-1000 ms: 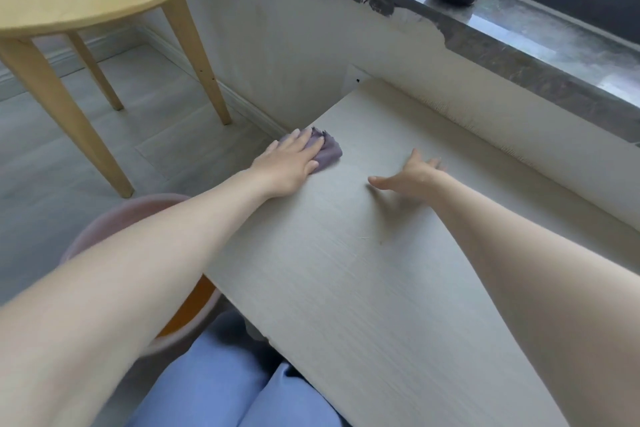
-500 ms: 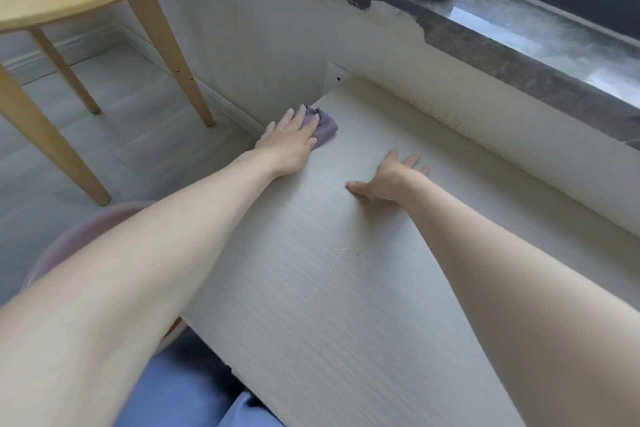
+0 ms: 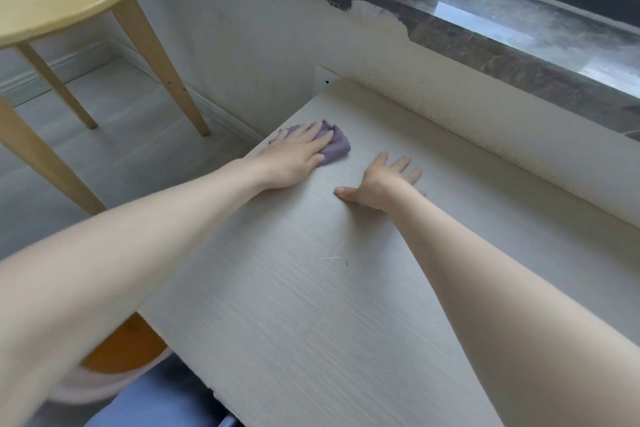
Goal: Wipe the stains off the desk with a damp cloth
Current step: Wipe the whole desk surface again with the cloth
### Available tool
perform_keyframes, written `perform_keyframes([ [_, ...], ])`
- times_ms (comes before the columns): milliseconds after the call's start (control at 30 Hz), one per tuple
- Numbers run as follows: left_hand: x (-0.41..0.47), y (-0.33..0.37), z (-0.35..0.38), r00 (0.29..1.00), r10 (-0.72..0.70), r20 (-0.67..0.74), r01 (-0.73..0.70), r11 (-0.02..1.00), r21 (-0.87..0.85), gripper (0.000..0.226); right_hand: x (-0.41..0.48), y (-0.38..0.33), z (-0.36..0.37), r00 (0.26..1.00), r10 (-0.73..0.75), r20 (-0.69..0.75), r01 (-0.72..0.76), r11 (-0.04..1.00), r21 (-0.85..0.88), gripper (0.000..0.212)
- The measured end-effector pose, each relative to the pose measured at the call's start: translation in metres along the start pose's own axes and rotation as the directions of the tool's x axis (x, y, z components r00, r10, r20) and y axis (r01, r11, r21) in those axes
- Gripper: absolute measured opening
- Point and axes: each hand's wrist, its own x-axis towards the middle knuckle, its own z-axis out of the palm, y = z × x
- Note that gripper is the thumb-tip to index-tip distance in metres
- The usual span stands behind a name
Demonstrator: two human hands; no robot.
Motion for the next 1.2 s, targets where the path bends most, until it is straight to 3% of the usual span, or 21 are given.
perform_keyframes([
  [100,0.013,-0.015,-0.008,0.999,0.038,0.021,-0.038,0.999,-0.017,0.052,-0.002,0.0,-0.001,1.0,0.005,0.005,-0.005,1.0,0.013,0.119],
  [200,0.044,-0.011,-0.011,0.991,-0.13,-0.007,0.13,0.991,-0.028,0.051,-0.003,-0.004,-0.004,1.0,0.011,0.025,-0.011,1.0,0.013,0.121],
  [267,0.055,0.001,-0.01,0.985,-0.169,-0.038,0.168,0.986,-0.012,0.05,-0.003,-0.005,-0.006,0.999,0.017,0.036,-0.018,1.0,0.022,0.122],
  [400,0.038,0.009,-0.004,0.998,0.066,-0.018,-0.065,0.996,0.057,0.05,-0.003,-0.002,-0.004,0.999,0.006,0.033,-0.007,0.999,0.048,0.121],
  [467,0.04,0.001,-0.008,0.995,0.101,0.018,-0.102,0.995,0.021,0.052,-0.002,0.002,-0.001,1.0,-0.012,0.018,0.011,0.998,0.056,0.119],
  [667,0.09,0.014,-0.007,0.979,-0.183,-0.093,0.183,0.983,-0.017,0.05,-0.003,-0.001,-0.003,0.999,-0.007,0.033,0.004,0.998,0.064,0.119],
  [800,0.078,0.022,-0.004,0.998,0.065,0.007,-0.065,0.997,0.03,0.052,-0.002,-0.001,-0.002,1.0,-0.003,0.03,0.001,0.998,0.068,0.119],
  [867,0.081,0.01,-0.008,0.994,0.104,0.019,-0.104,0.994,0.023,0.053,-0.001,-0.001,-0.003,1.0,0.006,0.029,-0.008,0.998,0.068,0.12],
  [1033,0.113,0.019,-0.009,0.971,-0.201,-0.13,0.199,0.98,-0.026,0.052,-0.003,-0.002,-0.004,0.999,0.007,0.033,-0.01,0.996,0.085,0.119],
  [1067,0.112,0.026,-0.008,0.974,-0.193,-0.12,0.189,0.981,-0.04,0.053,-0.003,-0.002,-0.004,0.999,0.005,0.034,-0.008,0.996,0.091,0.119],
  [1200,0.092,0.023,-0.005,0.996,0.065,-0.055,-0.067,0.997,-0.049,0.055,-0.002,0.001,-0.002,0.999,-0.012,0.035,0.009,0.996,0.09,0.119],
])
